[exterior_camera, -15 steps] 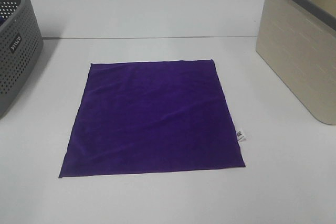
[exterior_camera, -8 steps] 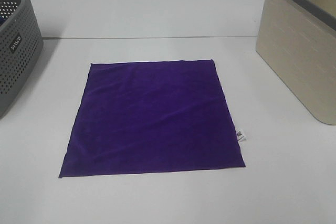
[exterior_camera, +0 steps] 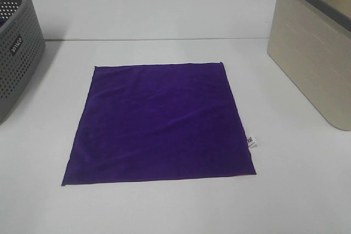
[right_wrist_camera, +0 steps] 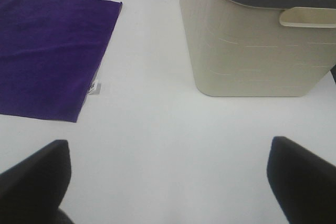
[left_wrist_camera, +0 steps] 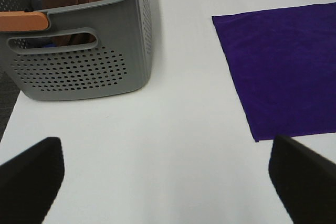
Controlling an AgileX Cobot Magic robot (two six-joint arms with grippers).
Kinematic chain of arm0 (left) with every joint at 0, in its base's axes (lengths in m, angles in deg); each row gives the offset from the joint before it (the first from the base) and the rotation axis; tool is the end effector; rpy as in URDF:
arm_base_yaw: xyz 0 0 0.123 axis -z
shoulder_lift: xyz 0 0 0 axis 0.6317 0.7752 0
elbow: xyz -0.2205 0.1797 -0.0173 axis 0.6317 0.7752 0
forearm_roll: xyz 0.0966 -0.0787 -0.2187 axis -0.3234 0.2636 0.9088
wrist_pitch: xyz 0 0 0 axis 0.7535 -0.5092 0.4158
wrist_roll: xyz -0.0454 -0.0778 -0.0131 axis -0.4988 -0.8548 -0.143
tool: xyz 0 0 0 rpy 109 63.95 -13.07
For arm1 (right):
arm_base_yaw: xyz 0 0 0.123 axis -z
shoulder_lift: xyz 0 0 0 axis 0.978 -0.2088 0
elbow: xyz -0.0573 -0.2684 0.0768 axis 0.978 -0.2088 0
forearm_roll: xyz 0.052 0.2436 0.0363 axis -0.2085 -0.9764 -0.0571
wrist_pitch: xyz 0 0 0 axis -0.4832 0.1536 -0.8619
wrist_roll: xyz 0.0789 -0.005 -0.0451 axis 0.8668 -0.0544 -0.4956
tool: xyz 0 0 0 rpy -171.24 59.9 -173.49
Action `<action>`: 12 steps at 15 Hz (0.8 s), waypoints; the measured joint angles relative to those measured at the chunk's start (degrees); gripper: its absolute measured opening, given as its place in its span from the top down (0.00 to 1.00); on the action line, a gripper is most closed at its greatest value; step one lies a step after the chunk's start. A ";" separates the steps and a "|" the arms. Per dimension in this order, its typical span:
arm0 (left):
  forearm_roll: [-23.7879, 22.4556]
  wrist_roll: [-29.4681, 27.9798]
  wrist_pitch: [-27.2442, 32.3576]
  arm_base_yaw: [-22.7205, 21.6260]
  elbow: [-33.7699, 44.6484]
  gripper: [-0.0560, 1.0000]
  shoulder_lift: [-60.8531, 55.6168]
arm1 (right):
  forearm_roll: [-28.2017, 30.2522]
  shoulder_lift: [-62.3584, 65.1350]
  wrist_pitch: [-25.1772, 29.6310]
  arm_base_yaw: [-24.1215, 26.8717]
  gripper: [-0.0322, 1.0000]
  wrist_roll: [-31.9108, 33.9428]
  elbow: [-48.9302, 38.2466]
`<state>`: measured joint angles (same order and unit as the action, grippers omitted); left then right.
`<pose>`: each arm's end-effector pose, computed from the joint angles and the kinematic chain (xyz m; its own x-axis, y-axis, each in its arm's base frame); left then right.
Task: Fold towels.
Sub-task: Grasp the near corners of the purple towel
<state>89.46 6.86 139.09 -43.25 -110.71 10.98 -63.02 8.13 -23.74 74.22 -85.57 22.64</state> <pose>-0.0059 -0.0061 0.2803 -0.4342 0.0525 -0.8993 0.0214 0.9986 0.0479 -0.0060 0.0042 0.2783 -0.4309 -0.1335 -0.8925 -0.1563 0.9851 -0.0719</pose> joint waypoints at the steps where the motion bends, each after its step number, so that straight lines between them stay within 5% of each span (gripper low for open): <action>1: 0.40 0.00 0.00 0.00 0.00 0.01 0.00 | 0.00 0.00 0.00 0.00 0.02 0.00 0.00; 12: 0.80 0.00 0.00 0.00 0.00 0.01 0.00 | 0.06 0.00 0.00 0.00 0.02 0.00 0.00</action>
<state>90.26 6.86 139.09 -43.25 -110.71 10.98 -62.96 8.13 -23.74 74.22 -85.57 22.64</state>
